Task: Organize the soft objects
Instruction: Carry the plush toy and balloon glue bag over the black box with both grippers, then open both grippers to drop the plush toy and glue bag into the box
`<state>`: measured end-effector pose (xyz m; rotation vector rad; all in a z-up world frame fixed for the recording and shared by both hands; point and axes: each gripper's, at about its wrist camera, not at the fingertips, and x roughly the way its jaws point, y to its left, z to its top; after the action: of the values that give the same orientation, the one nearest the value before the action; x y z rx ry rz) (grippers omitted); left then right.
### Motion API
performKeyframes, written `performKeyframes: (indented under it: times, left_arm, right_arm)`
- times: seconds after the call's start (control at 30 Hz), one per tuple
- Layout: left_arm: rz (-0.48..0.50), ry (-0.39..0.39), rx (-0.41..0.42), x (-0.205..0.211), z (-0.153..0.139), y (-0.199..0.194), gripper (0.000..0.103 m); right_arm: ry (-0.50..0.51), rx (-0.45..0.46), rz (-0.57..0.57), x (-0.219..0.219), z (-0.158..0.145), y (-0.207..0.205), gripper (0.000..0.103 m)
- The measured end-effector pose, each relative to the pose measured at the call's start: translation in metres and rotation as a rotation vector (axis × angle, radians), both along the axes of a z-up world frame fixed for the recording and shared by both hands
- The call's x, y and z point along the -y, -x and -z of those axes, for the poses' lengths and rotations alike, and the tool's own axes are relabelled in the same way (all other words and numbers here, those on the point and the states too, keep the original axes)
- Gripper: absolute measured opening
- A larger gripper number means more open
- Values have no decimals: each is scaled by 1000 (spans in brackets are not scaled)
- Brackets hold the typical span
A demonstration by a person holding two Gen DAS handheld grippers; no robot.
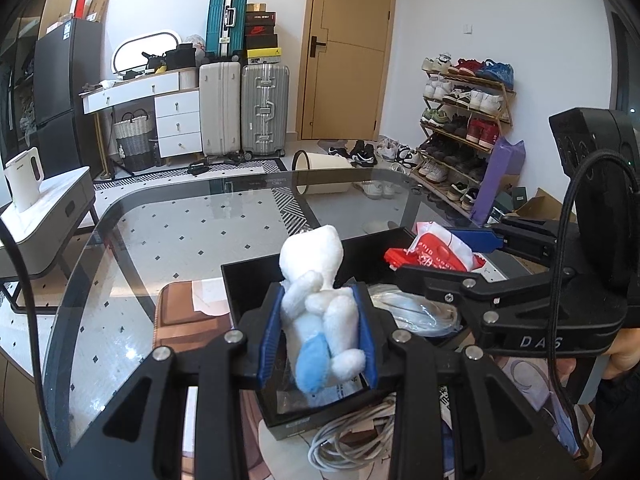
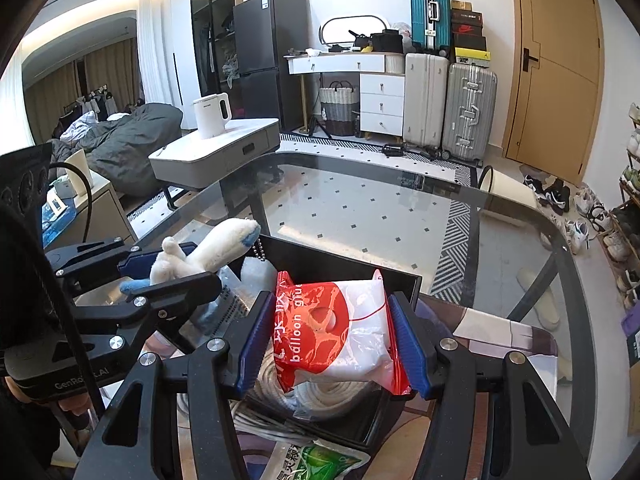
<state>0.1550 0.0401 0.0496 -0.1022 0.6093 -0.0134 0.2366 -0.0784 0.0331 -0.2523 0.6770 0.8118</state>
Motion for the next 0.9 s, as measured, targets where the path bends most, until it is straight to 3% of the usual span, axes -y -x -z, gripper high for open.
performKeyframes:
  times: [0.57,0.63,0.7,0.8,0.9]
  left_arm:
    - [-11,-14,-38,2,15,-12,33]
    - [-11,-7,-45,1,16,-12,34]
    - [-11,5,-50,-1,17,-12,34]
    - [-22,15,-49,-5,16,-10,43]
    - [-13,26,-26,-4,11,-3,60]
  right_arm:
    - [30,-8,-46,-21,20,-18,59]
    - [30,1,-43,-22,19,-16,66]
    - [24,24,-28,-20,18,-14,79]
    - [3,32,-21,-13,13,-11,81]
    - [-5,49,-3,-3,8,-7,87]
